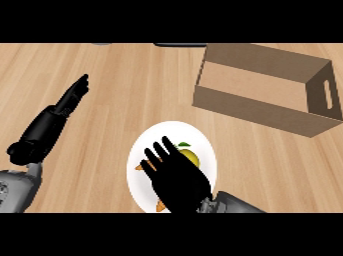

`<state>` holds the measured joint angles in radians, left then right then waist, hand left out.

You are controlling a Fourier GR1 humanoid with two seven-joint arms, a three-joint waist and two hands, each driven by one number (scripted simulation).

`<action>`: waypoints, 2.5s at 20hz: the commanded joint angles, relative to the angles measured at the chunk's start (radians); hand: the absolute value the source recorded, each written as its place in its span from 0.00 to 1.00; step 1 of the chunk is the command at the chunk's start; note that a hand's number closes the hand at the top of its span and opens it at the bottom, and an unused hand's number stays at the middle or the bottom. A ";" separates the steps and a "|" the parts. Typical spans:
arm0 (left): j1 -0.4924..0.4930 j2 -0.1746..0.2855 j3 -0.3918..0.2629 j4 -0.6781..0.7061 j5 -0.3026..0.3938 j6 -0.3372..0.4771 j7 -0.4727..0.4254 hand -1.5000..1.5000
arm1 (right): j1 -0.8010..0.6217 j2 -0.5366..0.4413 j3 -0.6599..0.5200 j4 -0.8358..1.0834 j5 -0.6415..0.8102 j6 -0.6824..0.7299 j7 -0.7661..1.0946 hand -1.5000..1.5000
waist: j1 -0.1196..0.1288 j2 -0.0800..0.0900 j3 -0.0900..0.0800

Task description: Pick the lemon from the plate and place it in the cardboard box

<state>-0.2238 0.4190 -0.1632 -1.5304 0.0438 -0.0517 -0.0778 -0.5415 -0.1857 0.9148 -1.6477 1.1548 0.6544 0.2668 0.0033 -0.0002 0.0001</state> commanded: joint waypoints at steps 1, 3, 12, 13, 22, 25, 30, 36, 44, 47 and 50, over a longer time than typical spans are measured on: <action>0.024 -0.030 0.012 0.012 -0.030 -0.018 -0.047 0.50 | -0.004 -0.015 -0.041 0.106 0.061 -0.086 -0.088 0.00 | 0.001 0.001 0.000; -0.016 -0.022 0.043 0.035 -0.017 -0.053 -0.016 0.50 | -0.021 0.079 -0.042 0.184 0.097 -0.085 -0.066 0.00 | 0.001 0.001 0.000; -0.029 -0.054 0.106 0.037 -0.060 -0.089 -0.010 0.50 | 0.076 0.044 -0.086 0.174 0.170 -0.108 -0.201 0.00 | -0.003 0.000 0.000; -0.045 -0.097 0.079 0.113 -0.112 -0.057 -0.060 0.50 | 0.075 0.098 -0.083 0.168 0.185 -0.083 -0.170 0.00 | -0.005 0.001 0.000; 0.010 -0.121 0.094 -0.049 -0.117 -0.091 0.041 0.50 | 0.057 0.076 -0.175 0.330 0.298 -0.193 -0.253 0.00 | -0.001 0.000 0.000; -0.021 -0.116 0.124 -0.011 -0.116 -0.109 0.041 0.50 | 0.033 0.148 -0.208 0.455 0.304 -0.239 -0.274 0.00 | -0.001 0.001 0.000; 0.010 -0.091 0.154 -0.030 -0.104 -0.161 0.039 0.50 | 0.037 0.107 -0.192 0.436 0.324 -0.254 -0.391 1.00 | 0.002 0.001 0.000; -0.013 -0.134 0.152 -0.006 -0.130 -0.142 0.016 0.50 | 0.008 0.134 -0.212 0.513 0.366 -0.447 -0.479 1.00 | 0.001 0.001 0.000; 0.034 -0.131 0.150 -0.030 -0.144 -0.154 0.008 0.50 | 0.102 0.184 -0.269 0.389 0.159 -0.422 -0.518 1.00 | 0.005 0.002 0.000; -0.031 -0.168 0.133 -0.002 -0.165 -0.123 0.031 0.50 | 0.176 0.184 -0.246 0.373 0.026 -0.450 -0.520 1.00 | -0.001 0.004 0.001; 0.032 -0.137 0.152 -0.106 -0.117 -0.173 0.070 0.50 | 0.144 0.185 -0.248 0.347 -0.028 -0.552 -0.488 1.00 | 0.014 0.000 0.001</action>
<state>-0.2031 0.2750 -0.0174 -1.5682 -0.0977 -0.2042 -0.0594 -0.4249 -0.0110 0.6618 -1.2795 1.2157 0.1984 -0.2299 0.0105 -0.0005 -0.0010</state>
